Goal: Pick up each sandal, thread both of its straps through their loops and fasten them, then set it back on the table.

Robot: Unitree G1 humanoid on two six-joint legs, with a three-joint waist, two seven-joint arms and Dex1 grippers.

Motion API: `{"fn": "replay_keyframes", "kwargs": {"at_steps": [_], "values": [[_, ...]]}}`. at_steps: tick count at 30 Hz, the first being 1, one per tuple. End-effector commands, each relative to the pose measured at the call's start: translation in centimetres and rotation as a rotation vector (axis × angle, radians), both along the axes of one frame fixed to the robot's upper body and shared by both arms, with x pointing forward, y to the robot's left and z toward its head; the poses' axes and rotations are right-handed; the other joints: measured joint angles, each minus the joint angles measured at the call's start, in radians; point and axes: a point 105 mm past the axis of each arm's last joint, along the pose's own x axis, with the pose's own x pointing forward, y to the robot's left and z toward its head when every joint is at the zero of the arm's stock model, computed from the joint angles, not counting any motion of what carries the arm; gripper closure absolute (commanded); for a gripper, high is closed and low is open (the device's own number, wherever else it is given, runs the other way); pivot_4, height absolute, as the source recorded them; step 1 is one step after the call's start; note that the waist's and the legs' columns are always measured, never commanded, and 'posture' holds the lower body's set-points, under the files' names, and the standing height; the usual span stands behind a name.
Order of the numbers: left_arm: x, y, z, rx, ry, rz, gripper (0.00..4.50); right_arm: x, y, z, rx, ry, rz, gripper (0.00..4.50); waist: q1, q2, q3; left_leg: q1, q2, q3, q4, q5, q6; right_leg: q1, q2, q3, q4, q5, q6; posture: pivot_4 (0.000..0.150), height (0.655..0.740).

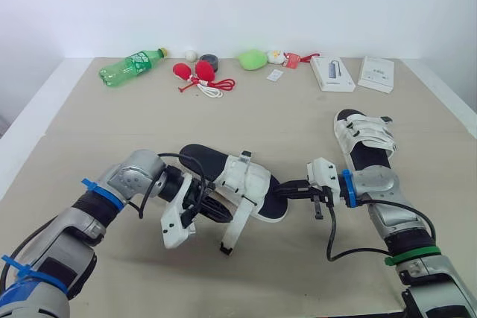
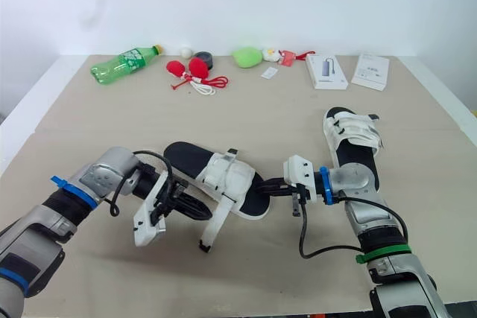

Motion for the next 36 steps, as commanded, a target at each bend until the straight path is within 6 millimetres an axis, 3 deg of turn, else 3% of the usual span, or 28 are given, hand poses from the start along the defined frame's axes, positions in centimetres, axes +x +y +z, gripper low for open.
{"fn": "replay_keyframes", "kwargs": {"at_steps": [1,4,8,20,23,27,28,33,36], "values": [[0.6,0.0,1.3,-0.059,-0.028,0.014,3.98,-0.4,-0.1,-0.9,-0.034,0.037,0.017,4.50,0.000,0.000,0.000,0.000,0.000,0.000,0.000,0.000,0.000,0.000,0.000,0.000,0.000,0.000,0.000,0.150,0.7400],[0.8,0.6,1.4,-0.044,-0.078,-0.013,3.10,-0.3,-0.1,-0.9,-0.038,0.037,0.019,4.50,0.000,0.000,0.000,0.000,0.000,0.000,0.000,0.000,0.000,0.000,0.000,-0.001,0.000,0.000,0.000,0.150,0.7400],[0.2,0.4,1.3,-0.062,-0.145,-0.096,1.21,-0.2,-0.1,-0.8,-0.039,0.037,0.020,4.50,0.000,0.000,0.000,0.000,0.000,0.001,0.000,0.000,0.000,0.000,0.000,0.000,0.000,0.001,0.000,0.150,0.7400],[-1.4,-1.5,0.8,-0.134,-0.107,-0.185,1.21,-0.1,-0.2,-0.8,-0.047,0.036,0.011,4.50,0.000,0.000,0.000,0.000,0.000,0.001,0.000,0.000,0.000,0.000,0.000,0.000,0.000,0.001,0.000,0.150,0.7400],[-1.7,-1.7,0.3,-0.123,-0.095,-0.200,2.05,-0.2,-0.3,-0.8,-0.050,0.037,0.010,4.50,0.000,0.000,0.000,0.000,0.000,0.001,0.000,0.000,0.000,0.000,0.000,0.000,0.000,0.001,0.000,0.150,0.7400],[-2.1,-2.0,0.2,-0.127,-0.083,-0.207,3.65,-0.2,-0.3,-0.9,-0.051,0.038,0.009,4.50,0.000,0.000,0.000,0.000,0.000,0.001,0.000,0.000,0.000,0.000,0.000,0.000,0.000,0.001,0.000,0.150,0.7400],[-2.1,-2.1,0.3,-0.134,-0.080,-0.204,4.32,-0.2,-0.3,-0.9,-0.051,0.038,0.009,4.50,0.000,0.000,0.000,0.000,0.000,0.001,0.000,0.000,0.000,0.000,0.000,0.000,0.000,0.001,0.000,0.150,0.7400],[-1.6,-2.6,1.3,-0.186,-0.030,-0.145,4.42,-0.2,-0.3,-0.9,-0.052,0.038,0.009,4.50,0.000,0.000,0.000,0.000,0.000,0.001,0.001,0.000,0.000,0.000,0.000,0.000,0.000,0.001,0.000,0.150,0.7400],[-0.1,-3.3,3.2,-0.255,0.222,0.068,4.42,-0.1,-0.4,-0.8,-0.053,0.036,0.007,4.50,-0.001,0.000,0.000,0.000,0.000,0.001,0.001,0.000,0.000,0.000,0.000,0.000,0.001,0.001,0.001,0.150,0.7400]]}}
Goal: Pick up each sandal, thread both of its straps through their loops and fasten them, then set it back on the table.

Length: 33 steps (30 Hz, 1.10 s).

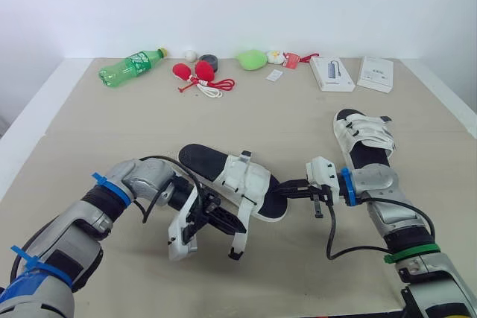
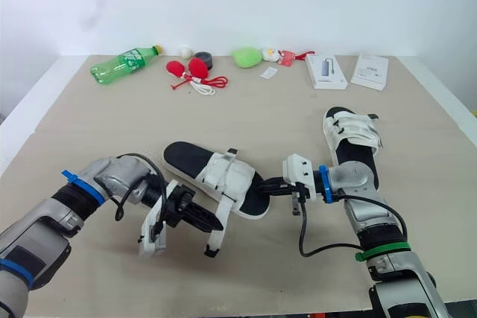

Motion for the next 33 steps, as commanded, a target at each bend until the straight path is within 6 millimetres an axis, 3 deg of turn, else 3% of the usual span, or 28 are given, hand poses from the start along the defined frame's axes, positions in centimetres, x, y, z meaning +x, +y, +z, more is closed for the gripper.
{"fn": "replay_keyframes", "kwargs": {"at_steps": [1,5,11,14,22,27,33], "values": [[1.6,-0.9,3.3,-0.086,0.343,0.202,4.42,-0.3,-0.5,-0.9,-0.042,0.030,-0.002,4.50,-0.001,0.000,0.000,0.000,0.000,0.000,0.000,0.000,0.000,0.000,0.001,0.000,0.001,0.000,0.000,0.150,0.7400],[2.3,-0.7,6.5,-0.006,0.963,0.310,4.42,-0.3,-0.5,-0.9,-0.045,0.027,0.000,4.50,-0.003,0.000,0.000,0.000,0.000,-0.001,0.002,0.000,0.000,0.000,0.004,-0.001,0.003,-0.003,0.005,0.150,0.7400],[1.8,-0.7,8.5,0.152,1.394,0.300,4.42,-0.1,-0.3,-0.9,-0.046,0.021,0.003,4.50,-0.002,0.001,0.000,-0.001,0.000,-0.007,0.004,0.001,-0.001,0.001,0.009,-0.001,0.003,-0.005,0.008,0.150,0.7400],[1.9,-0.8,8.7,0.203,1.461,0.299,4.42,-0.1,-0.3,-0.9,-0.048,0.016,0.003,4.50,-0.002,0.001,0.000,-0.002,0.000,-0.007,0.005,0.001,-0.001,0.001,0.009,-0.001,0.003,-0.005,0.008,0.150,0.7400],[4.3,-1.7,6.2,0.259,1.414,0.425,4.42,0.1,-0.4,-0.9,-0.054,0.006,0.001,4.50,0.000,0.001,0.000,-0.002,0.000,-0.007,0.005,0.001,-0.001,0.001,0.010,0.000,0.003,-0.005,0.007,0.150,0.7400],[7.2,-2.7,5.3,0.169,1.280,0.554,4.42,0.0,-0.5,-0.8,-0.056,0.001,-0.004,4.50,0.000,0.001,0.000,-0.002,0.000,-0.007,0.007,0.001,-0.001,0.001,0.010,0.001,0.003,-0.004,0.007,0.150,0.7400],[8.6,-3.4,5.4,0.121,1.247,0.576,4.42,0.0,-0.6,-0.8,-0.060,-0.002,-0.007,4.50,0.000,0.001,0.000,-0.002,0.000,-0.006,0.008,0.001,-0.001,0.001,0.009,0.001,0.003,-0.003,0.006,0.150,0.7400]]}}
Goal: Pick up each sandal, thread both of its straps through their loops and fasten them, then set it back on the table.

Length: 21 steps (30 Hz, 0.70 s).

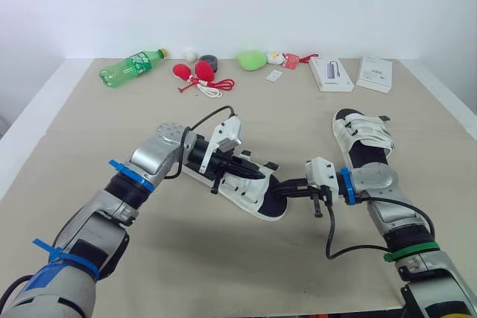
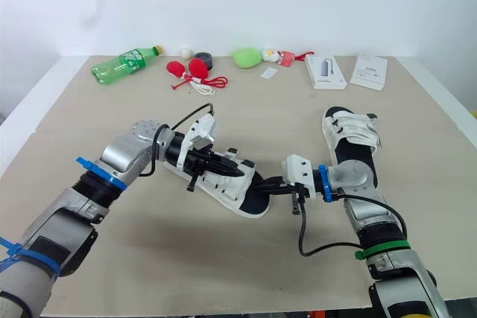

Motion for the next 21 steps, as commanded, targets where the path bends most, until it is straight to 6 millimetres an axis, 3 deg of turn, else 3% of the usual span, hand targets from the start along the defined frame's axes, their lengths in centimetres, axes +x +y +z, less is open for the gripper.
{"fn": "replay_keyframes", "kwargs": {"at_steps": [1,13,16,17,18,20,21], "values": [[0.9,-0.3,1.1,-0.013,-0.063,0.021,4.42,-0.2,-0.5,-0.8,-0.040,0.026,-0.011,4.50,0.000,0.000,0.000,0.000,0.000,0.000,0.000,0.000,0.000,0.000,0.000,0.000,0.000,0.000,0.000,0.150,0.7400],[2.4,-0.2,-0.6,0.090,-0.079,0.100,4.42,0.1,-0.4,-0.7,-0.040,0.019,-0.012,4.50,0.000,0.000,0.000,0.000,0.000,0.002,0.004,0.000,0.000,0.001,-0.001,0.001,0.000,0.001,0.000,0.150,0.7400],[2.8,-0.1,-0.4,0.088,-0.095,0.112,3.62,0.2,-0.4,-0.7,-0.042,0.017,-0.013,4.50,0.000,0.000,0.000,0.000,0.000,0.002,0.005,0.000,0.000,0.001,-0.002,0.001,0.000,0.002,0.000,0.150,0.7400],[2.9,-0.1,-0.3,0.084,-0.119,0.110,3.11,0.2,-0.5,-0.6,-0.042,0.016,-0.014,4.50,0.000,0.000,0.000,-0.001,0.000,0.003,0.005,0.000,0.000,0.001,-0.002,0.002,0.000,0.002,0.000,0.150,0.7400],[3.0,0.0,-0.2,0.087,-0.144,0.107,2.92,0.2,-0.5,-0.6,-0.042,0.016,-0.015,4.50,0.000,0.000,0.000,-0.001,0.000,0.003,0.005,0.000,0.000,0.001,-0.002,0.002,0.000,0.002,0.000,0.150,0.7400],[3.4,0.3,0.2,0.081,-0.198,0.117,2.14,0.3,-0.6,-0.6,-0.042,0.014,-0.019,4.50,0.000,0.000,0.000,-0.001,0.000,0.003,0.005,0.000,0.000,0.000,-0.002,0.002,0.000,0.002,0.000,0.150,0.7400],[3.6,0.5,0.5,0.075,-0.214,0.123,2.14,0.3,-0.6,-0.6,-0.043,0.013,-0.021,4.50,0.000,0.000,0.000,-0.001,0.000,0.003,0.005,0.000,0.000,0.000,-0.002,0.002,0.000,0.002,0.000,0.150,0.7400]]}}
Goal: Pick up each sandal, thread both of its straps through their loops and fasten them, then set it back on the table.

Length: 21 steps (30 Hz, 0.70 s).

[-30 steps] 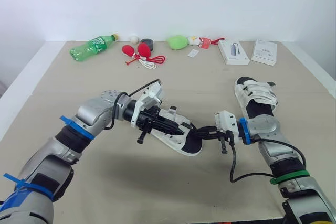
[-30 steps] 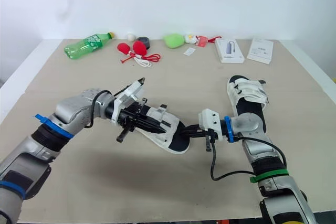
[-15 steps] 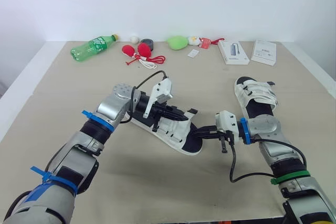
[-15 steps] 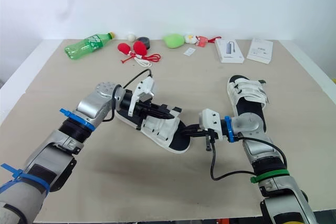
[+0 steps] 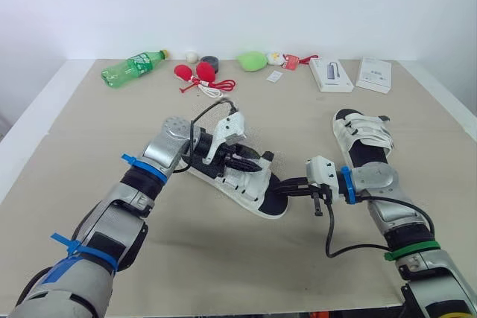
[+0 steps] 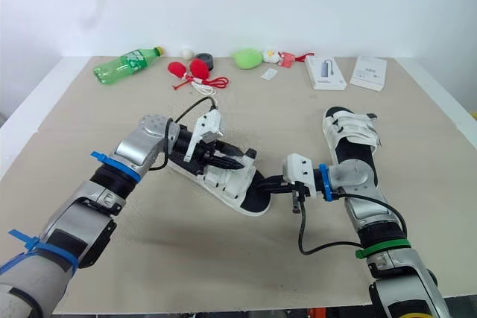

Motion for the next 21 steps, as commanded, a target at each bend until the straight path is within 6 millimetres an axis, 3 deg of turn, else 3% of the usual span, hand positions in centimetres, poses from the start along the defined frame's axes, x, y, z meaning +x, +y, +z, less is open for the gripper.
{"fn": "replay_keyframes", "kwargs": {"at_steps": [1,5,7,8,10,13,17,21], "values": [[1.1,0.5,2.2,-0.028,-0.121,0.015,2.14,0.0,-0.5,-0.6,-0.036,0.018,-0.013,4.50,0.000,0.000,0.000,-0.001,0.000,0.000,0.000,0.000,0.000,-0.001,0.000,0.000,0.000,0.000,0.000,0.150,0.7400],[1.1,0.2,5.6,-0.146,-0.154,-0.025,2.14,0.0,-0.7,-0.6,-0.037,0.018,-0.017,4.50,0.000,0.000,0.000,-0.001,0.000,0.000,0.000,0.000,0.000,-0.001,0.000,0.000,0.000,0.000,0.001,0.150,0.7400],[0.4,-0.2,6.9,-0.204,-0.137,-0.075,2.14,0.0,-0.8,-0.6,-0.039,0.017,-0.019,4.50,0.000,0.000,0.000,-0.001,0.000,0.000,0.000,0.000,0.000,-0.001,0.000,0.000,0.000,0.000,0.001,0.150,0.7400],[-0.5,-0.5,7.2,-0.230,-0.091,-0.125,2.36,0.0,-0.8,-0.7,-0.040,0.017,-0.018,4.50,0.000,0.000,0.000,-0.001,0.000,0.000,0.000,0.000,0.000,-0.001,0.000,0.000,0.000,0.000,0.001,0.150,0.7400],[-1.8,-0.8,6.4,-0.214,-0.025,-0.203,2.86,0.1,-0.7,-0.6,-0.040,0.016,-0.018,4.50,-0.001,0.000,0.000,-0.001,-0.001,0.000,0.000,0.000,0.000,-0.001,0.000,0.000,-0.001,0.001,0.002,0.150,0.7400],[-2.6,-1.2,5.3,-0.182,0.057,-0.238,4.30,0.1,-0.6,-0.6,-0.039,0.013,-0.020,4.50,-0.002,0.000,0.000,-0.001,0.000,0.000,0.000,0.000,0.000,-0.001,0.000,0.000,0.000,0.002,0.004,0.150,0.7400],[-2.0,-1.9,3.4,-0.087,0.127,-0.201,4.41,0.1,-0.6,-0.6,-0.041,0.014,-0.020,4.50,-0.001,0.000,0.000,-0.001,0.000,-0.001,0.000,0.000,0.000,-0.001,0.001,0.000,0.000,0.002,0.004,0.150,0.7400],[-0.8,-2.2,2.8,-0.028,0.142,-0.140,4.41,0.1,-0.7,-0.6,-0.042,0.013,-0.022,4.50,-0.001,0.000,0.000,-0.001,-0.001,0.000,0.001,0.000,0.000,-0.001,0.001,0.000,0.000,0.001,0.003,0.150,0.7400]]}}
